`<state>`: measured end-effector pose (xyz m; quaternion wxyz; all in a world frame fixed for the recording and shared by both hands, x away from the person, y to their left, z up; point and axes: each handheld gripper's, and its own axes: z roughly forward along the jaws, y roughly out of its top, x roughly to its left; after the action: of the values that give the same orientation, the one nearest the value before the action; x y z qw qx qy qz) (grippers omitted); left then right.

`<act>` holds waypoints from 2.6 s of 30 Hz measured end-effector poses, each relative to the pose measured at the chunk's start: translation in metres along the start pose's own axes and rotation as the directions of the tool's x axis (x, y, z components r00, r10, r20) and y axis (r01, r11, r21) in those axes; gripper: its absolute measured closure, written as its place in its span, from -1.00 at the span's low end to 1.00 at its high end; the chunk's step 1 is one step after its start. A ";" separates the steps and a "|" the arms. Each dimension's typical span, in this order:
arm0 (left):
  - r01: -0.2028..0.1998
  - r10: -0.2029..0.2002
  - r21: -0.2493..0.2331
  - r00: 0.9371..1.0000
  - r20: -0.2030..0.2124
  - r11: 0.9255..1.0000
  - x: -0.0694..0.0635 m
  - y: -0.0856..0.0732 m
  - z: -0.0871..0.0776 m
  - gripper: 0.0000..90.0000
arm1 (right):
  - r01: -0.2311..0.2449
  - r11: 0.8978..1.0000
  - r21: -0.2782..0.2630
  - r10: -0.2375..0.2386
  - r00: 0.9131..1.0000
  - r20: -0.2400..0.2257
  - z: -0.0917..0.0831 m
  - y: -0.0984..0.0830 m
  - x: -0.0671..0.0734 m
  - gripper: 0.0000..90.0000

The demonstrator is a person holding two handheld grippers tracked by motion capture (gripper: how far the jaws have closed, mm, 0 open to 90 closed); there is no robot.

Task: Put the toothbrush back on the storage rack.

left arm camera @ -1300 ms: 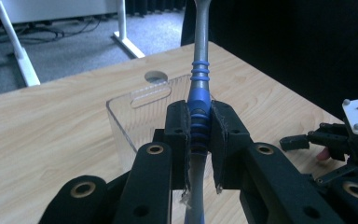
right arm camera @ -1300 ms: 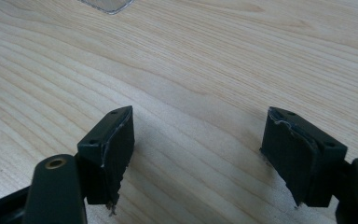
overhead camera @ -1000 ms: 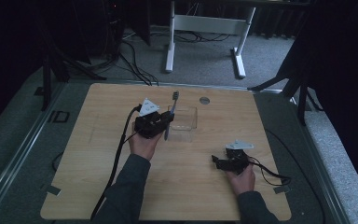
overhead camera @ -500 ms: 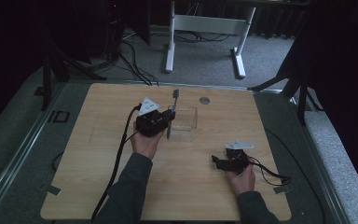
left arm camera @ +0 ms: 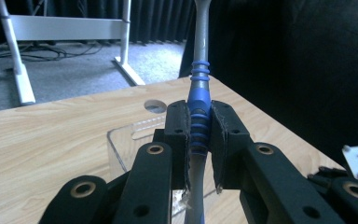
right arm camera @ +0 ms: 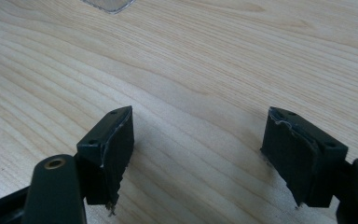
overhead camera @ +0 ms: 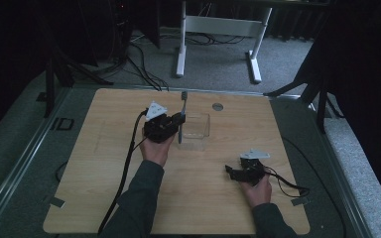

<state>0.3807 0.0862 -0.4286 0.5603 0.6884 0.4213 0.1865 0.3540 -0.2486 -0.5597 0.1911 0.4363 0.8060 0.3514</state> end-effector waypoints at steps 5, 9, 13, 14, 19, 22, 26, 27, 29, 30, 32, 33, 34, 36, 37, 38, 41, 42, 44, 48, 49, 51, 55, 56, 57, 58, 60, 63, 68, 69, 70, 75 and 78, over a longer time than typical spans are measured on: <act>0.016 -0.016 -0.018 1.000 -0.010 1.000 0.000 -0.001 0.006 0.74 | 0.000 1.000 0.000 0.000 1.000 0.000 0.000 0.000 0.000 -0.45; 0.022 -0.022 -0.026 1.000 -0.007 0.999 -0.002 -0.002 0.010 0.74 | 0.000 1.000 0.000 0.000 1.000 0.000 0.000 0.000 0.000 -0.45; 0.027 -0.027 -0.035 0.999 -0.017 0.999 -0.004 -0.003 0.014 0.74 | 0.001 1.000 0.000 -0.001 1.000 0.000 0.000 0.000 0.000 -0.45; 0.026 -0.027 -0.038 0.999 -0.017 0.999 -0.004 -0.003 0.014 0.74 | 0.001 1.000 0.000 -0.001 1.000 0.000 0.000 0.000 0.000 -0.45; 0.022 -0.023 -0.052 0.999 -0.024 0.998 -0.005 -0.002 0.016 0.74 | 0.001 1.000 0.001 -0.001 1.000 0.000 0.000 0.000 0.000 -0.45; 0.027 -0.028 -0.058 0.999 -0.029 0.998 -0.005 -0.003 0.017 0.74 | 0.000 1.000 0.001 0.000 1.000 0.000 0.000 0.000 0.000 -0.45; 0.024 -0.027 -0.077 0.999 -0.042 0.997 -0.007 -0.003 0.019 0.74 | 0.000 1.000 0.001 0.000 1.000 0.000 0.000 0.000 0.000 -0.45; 0.026 -0.030 -0.084 0.999 -0.044 0.996 -0.007 -0.002 0.019 0.74 | 0.000 1.000 0.001 0.000 1.000 0.000 0.000 0.000 0.000 -0.45; 0.037 -0.041 -0.092 0.998 -0.047 0.995 -0.006 -0.002 0.020 0.74 | 0.000 1.000 0.001 0.000 1.000 0.000 0.000 0.000 0.000 -0.45; 0.037 -0.042 -0.095 0.998 -0.050 0.995 -0.005 -0.002 0.021 0.74 | 0.000 1.000 0.001 0.000 1.000 0.000 0.000 0.000 0.000 -0.45; 0.042 -0.047 -0.095 0.998 -0.053 0.995 -0.004 -0.003 0.023 0.74 | 0.000 1.000 0.001 0.000 1.000 0.000 0.000 0.000 0.000 -0.45; 0.045 -0.051 -0.096 0.997 -0.051 0.994 -0.003 -0.003 0.024 0.74 | 0.000 1.000 0.001 0.000 1.000 0.000 0.000 0.000 0.000 -0.45; 0.047 -0.053 -0.095 0.997 -0.057 0.994 -0.002 -0.004 0.025 0.74 | 0.000 1.000 0.001 0.000 1.000 0.000 0.000 0.000 0.000 -0.45; 0.048 -0.054 -0.098 0.996 -0.066 0.994 -0.001 -0.004 0.027 0.74 | 0.000 1.000 0.001 0.000 1.000 0.000 0.000 0.000 0.000 -0.45; 0.049 -0.057 -0.101 0.996 -0.072 0.994 0.000 -0.004 0.028 0.74 | 0.000 1.000 0.000 0.000 1.000 0.000 0.000 0.000 0.000 -0.45; 0.053 -0.061 -0.105 0.995 -0.073 0.993 0.000 -0.005 0.029 0.74 | 0.000 1.000 0.001 0.000 1.000 0.000 0.000 0.000 0.000 -0.45; 0.047 -0.057 -0.110 0.994 -0.089 0.993 0.001 -0.005 0.031 0.74 | 0.001 1.000 0.001 -0.001 1.000 0.000 0.000 0.000 0.000 -0.45; 0.049 -0.059 -0.113 0.994 -0.092 0.992 0.002 -0.005 0.032 0.74 | 0.002 1.000 0.001 -0.002 1.000 0.000 0.000 0.000 0.000 -0.45; 0.038 -0.050 -0.106 0.993 -0.105 0.994 0.002 -0.007 0.035 0.73 | 0.001 1.000 0.002 -0.001 1.000 0.000 0.000 0.000 0.000 -0.45; 0.028 -0.038 -0.083 0.992 -0.122 0.996 0.003 -0.011 0.042 0.73 | 0.000 1.000 0.001 0.000 1.000 -0.001 0.000 0.000 0.000 -0.45; 0.030 -0.040 -0.082 0.991 -0.127 0.996 0.004 -0.012 0.043 0.73 | 0.000 1.000 0.001 0.000 1.000 -0.001 0.000 0.000 0.000 -0.45; 0.039 -0.049 -0.081 0.991 -0.127 0.996 0.005 -0.013 0.046 0.73 | 0.000 1.000 0.002 0.000 1.000 0.000 0.000 0.000 0.000 -0.45; 0.024 -0.033 -0.062 0.990 -0.138 0.998 0.005 -0.015 0.050 0.73 | -0.001 1.000 0.002 0.001 1.000 -0.001 0.000 0.000 0.000 -0.45; 0.022 -0.030 -0.054 0.990 -0.141 0.998 0.006 -0.016 0.051 0.73 | 0.000 1.000 0.002 0.000 1.000 -0.001 0.000 0.000 0.000 -0.45; 0.022 -0.030 -0.054 0.990 -0.141 0.998 0.006 -0.016 0.051 0.73 | 0.000 1.000 0.002 0.000 1.000 -0.001 0.000 0.000 0.000 -0.45; 0.019 -0.025 -0.045 0.988 -0.155 0.999 0.007 -0.017 0.052 0.73 | 0.000 1.000 0.001 0.000 1.000 0.000 0.000 0.000 0.000 -0.45; 0.019 -0.024 -0.038 0.987 -0.159 0.999 0.007 -0.018 0.053 0.73 | 0.000 1.000 0.001 0.000 1.000 -0.001 0.000 0.000 0.000 -0.45; 0.012 -0.016 -0.029 0.987 -0.160 0.999 0.007 -0.018 0.054 0.73 | 0.000 1.000 0.001 0.000 1.000 -0.001 0.000 0.000 0.000 -0.45; 0.025 -0.019 0.030 0.986 -0.166 0.999 0.008 -0.020 0.055 0.51 | 0.000 1.000 0.001 0.000 1.000 0.000 0.000 0.000 0.000 -0.45; 0.014 -0.009 0.029 0.985 -0.171 0.999 0.007 -0.020 0.054 0.41 | 0.001 1.000 0.001 -0.001 1.000 0.000 0.000 0.000 0.000 -0.45; 0.001 0.004 0.030 0.984 -0.177 1.000 0.005 -0.018 0.052 0.26 | 0.000 1.000 0.001 0.000 1.000 -0.001 0.000 0.000 0.000 -0.45; -0.012 0.014 0.013 0.989 -0.149 1.000 0.005 -0.013 0.038 -0.04 | 0.000 1.000 0.001 0.000 1.000 0.000 0.000 0.000 0.000 -0.45; -0.016 0.017 0.005 0.988 -0.152 1.000 0.008 -0.011 0.030 -0.07 | 0.001 1.000 0.001 -0.001 1.000 0.000 0.000 0.000 0.000 -0.45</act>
<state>0.4029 0.0739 -0.4494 0.5235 0.6767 0.4575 0.2422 0.3540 -0.2486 -0.5596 0.1910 0.4361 0.8063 0.3510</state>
